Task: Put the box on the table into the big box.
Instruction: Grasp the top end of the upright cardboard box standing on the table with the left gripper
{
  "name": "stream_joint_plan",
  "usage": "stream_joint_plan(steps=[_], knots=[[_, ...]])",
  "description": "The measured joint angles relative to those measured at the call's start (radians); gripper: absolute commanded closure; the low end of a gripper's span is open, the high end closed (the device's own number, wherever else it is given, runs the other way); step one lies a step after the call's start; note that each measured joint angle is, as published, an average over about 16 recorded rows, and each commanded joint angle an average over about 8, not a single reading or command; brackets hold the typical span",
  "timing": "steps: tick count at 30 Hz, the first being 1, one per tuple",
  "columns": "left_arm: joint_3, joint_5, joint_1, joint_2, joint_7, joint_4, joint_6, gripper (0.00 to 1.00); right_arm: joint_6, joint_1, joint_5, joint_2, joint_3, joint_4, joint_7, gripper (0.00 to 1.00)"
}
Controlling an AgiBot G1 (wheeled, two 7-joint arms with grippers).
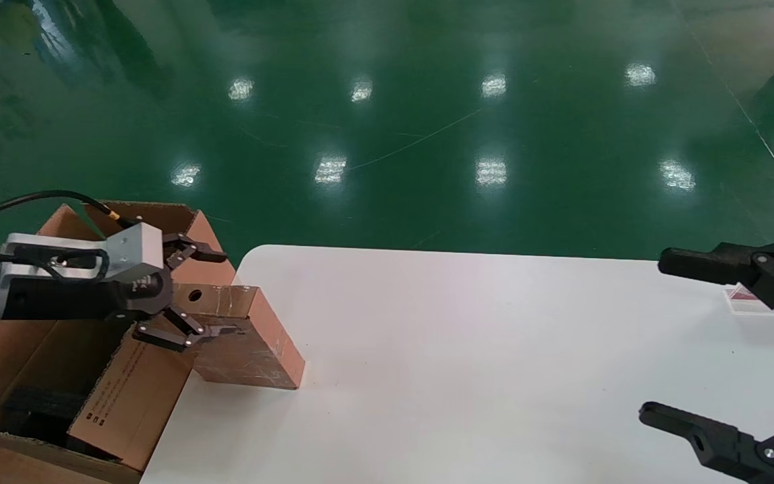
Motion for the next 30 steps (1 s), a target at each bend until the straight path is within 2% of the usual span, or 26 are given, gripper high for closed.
stream_joint_plan(steps=[17, 18, 19, 25, 26, 27, 30], knots=[[0.075, 0.121, -0.129, 0.054, 0.183, 0.269, 0.026, 0.0, 0.0, 0.0, 0.0, 0.0, 0.0, 0.0, 0.0, 0.0], [0.078, 0.124, -0.133, 0.057, 0.191, 0.281, 0.025, 0.03, 0.0, 0.0, 0.0, 0.0, 0.0, 0.0, 0.0, 0.07], [0.08, 0.126, -0.138, 0.06, 0.2, 0.292, 0.024, 0.11, 0.0, 0.0, 0.0, 0.0, 0.0, 0.0, 0.0, 0.17], [0.092, 0.141, -0.167, 0.073, 0.24, 0.344, 0.025, 0.86, 0.0, 0.0, 0.0, 0.0, 0.0, 0.0, 0.0, 0.92], [0.094, 0.143, -0.171, 0.075, 0.246, 0.35, 0.027, 0.95, 0.0, 0.0, 0.0, 0.0, 0.0, 0.0, 0.0, 0.98], [0.096, 0.145, -0.176, 0.076, 0.251, 0.356, 0.029, 1.0, 0.0, 0.0, 0.0, 0.0, 0.0, 0.0, 0.0, 1.0], [0.102, 0.149, -0.19, 0.08, 0.263, 0.372, 0.035, 1.0, 0.0, 0.0, 0.0, 0.0, 0.0, 0.0, 0.0, 1.0]])
